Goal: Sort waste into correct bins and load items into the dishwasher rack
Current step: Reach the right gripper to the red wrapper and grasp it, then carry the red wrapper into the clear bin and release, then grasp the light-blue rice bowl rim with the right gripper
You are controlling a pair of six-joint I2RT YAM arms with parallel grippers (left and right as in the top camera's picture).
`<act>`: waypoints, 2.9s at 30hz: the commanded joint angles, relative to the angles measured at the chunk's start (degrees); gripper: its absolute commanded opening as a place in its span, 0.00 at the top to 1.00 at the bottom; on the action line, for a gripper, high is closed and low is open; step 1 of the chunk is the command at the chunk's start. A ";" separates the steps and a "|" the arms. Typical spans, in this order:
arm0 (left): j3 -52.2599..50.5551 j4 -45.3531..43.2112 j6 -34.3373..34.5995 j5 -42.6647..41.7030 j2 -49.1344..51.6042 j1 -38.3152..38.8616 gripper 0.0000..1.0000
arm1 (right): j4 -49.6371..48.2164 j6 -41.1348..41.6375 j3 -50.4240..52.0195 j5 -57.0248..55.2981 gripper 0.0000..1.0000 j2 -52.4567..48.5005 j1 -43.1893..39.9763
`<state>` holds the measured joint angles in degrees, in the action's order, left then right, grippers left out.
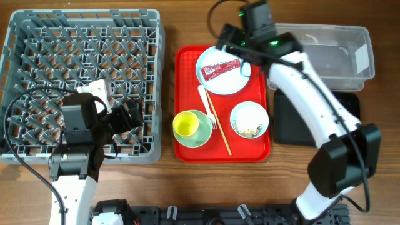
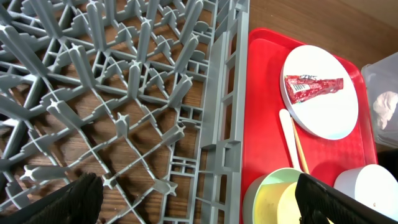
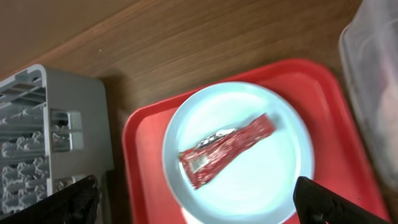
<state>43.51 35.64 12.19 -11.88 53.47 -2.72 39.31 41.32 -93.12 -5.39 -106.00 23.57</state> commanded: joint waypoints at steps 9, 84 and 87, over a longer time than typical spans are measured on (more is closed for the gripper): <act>0.98 0.35 0.48 -0.52 0.22 0.33 0.00 | -2.91 12.98 0.15 -7.30 0.01 -15.56 2.93; 0.98 0.90 0.48 -0.52 0.22 0.33 0.00 | 27.61 -22.21 0.59 8.07 0.10 14.99 -22.32; 0.98 0.87 0.48 -0.52 0.22 0.33 0.00 | 28.15 -23.37 4.33 8.44 0.11 18.56 -19.80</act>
<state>43.51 36.64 12.34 -11.88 53.47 -2.72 67.09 21.87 -92.58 1.76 -91.26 1.02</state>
